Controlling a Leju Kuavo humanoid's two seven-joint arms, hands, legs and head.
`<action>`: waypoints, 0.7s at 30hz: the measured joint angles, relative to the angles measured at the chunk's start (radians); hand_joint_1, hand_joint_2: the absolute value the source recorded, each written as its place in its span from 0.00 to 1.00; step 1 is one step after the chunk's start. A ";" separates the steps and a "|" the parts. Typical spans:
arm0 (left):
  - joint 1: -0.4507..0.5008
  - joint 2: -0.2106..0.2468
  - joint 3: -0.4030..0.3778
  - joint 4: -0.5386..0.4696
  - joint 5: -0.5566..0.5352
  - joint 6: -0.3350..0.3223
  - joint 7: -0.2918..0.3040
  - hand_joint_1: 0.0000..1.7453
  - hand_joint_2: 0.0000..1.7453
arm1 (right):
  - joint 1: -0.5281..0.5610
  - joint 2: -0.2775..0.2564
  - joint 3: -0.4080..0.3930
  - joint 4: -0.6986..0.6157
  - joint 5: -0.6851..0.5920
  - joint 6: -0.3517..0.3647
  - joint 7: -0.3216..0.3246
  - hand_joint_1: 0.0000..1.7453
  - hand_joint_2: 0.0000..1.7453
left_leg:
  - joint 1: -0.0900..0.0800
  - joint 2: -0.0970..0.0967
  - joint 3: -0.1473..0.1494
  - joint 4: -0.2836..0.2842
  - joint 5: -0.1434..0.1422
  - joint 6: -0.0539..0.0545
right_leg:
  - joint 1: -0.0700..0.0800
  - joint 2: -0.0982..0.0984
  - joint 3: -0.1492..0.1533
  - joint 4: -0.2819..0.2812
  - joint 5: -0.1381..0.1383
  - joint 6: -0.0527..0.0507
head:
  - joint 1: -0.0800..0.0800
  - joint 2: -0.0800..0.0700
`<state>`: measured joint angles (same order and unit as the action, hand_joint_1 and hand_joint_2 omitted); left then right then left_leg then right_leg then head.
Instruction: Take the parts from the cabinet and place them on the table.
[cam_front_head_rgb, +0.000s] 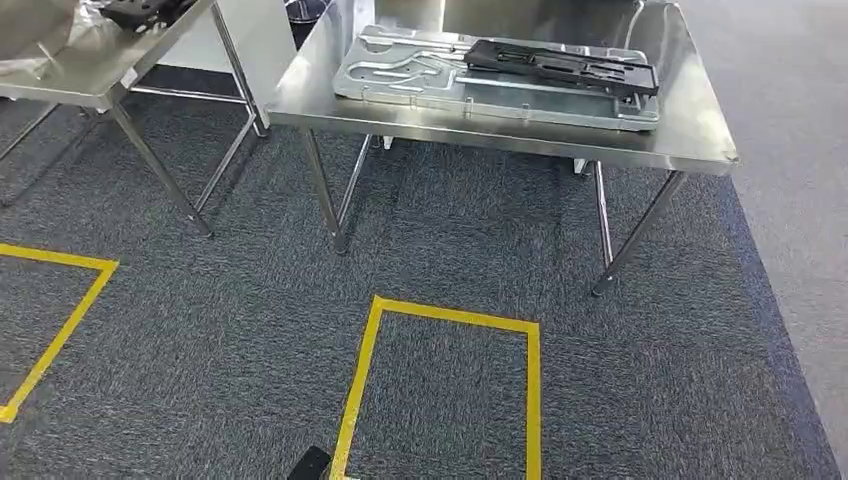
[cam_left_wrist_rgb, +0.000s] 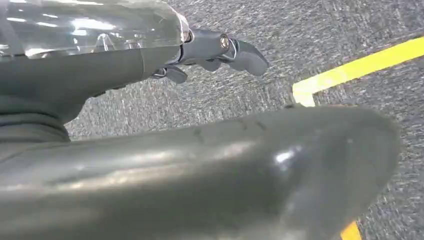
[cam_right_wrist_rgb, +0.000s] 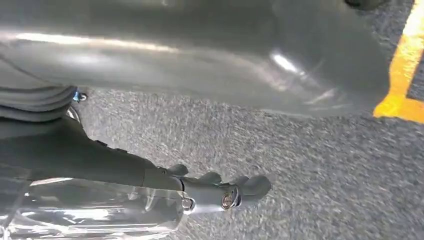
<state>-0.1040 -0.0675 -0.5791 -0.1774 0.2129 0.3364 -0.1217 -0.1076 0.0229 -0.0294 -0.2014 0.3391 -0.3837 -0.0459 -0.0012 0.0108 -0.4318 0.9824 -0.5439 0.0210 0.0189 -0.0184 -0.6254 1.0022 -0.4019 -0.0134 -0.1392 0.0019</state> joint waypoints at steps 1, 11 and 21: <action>-0.009 0.000 -0.002 0.000 -0.002 0.001 0.006 0.00 0.00 | 0.000 0.001 0.000 0.000 0.004 -0.002 0.008 0.00 0.00 | 0.001 0.000 -0.005 -0.009 -0.015 0.001 | -0.002 -0.007 -0.006 0.004 0.006 0.004 | 0.000 0.000; -0.012 0.003 -0.040 0.000 -0.054 0.005 0.089 0.00 0.00 | 0.027 0.009 -0.014 0.004 0.002 -0.001 0.040 0.00 0.00 | 0.009 -0.045 -0.061 -0.016 0.056 0.016 | -0.040 0.014 -0.067 0.247 -0.136 0.067 | 0.000 0.000; -0.001 0.003 -0.055 0.000 -0.053 -0.009 0.065 0.00 0.00 | 0.049 0.027 -0.015 0.011 0.010 0.042 0.055 0.00 0.00 | 0.016 -0.046 -0.120 0.076 0.005 -0.032 | -0.041 0.026 0.093 -0.029 -0.062 0.007 | 0.000 0.000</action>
<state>-0.1050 -0.0641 -0.6344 -0.1770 0.1595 0.3269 -0.0568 -0.0585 0.0500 -0.0446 -0.1900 0.3487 -0.3422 0.0095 0.0146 -0.0353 -0.5518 1.0580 -0.5393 -0.0113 -0.0224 0.0079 -0.5325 0.9729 -0.4638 -0.0065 -0.1396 0.0019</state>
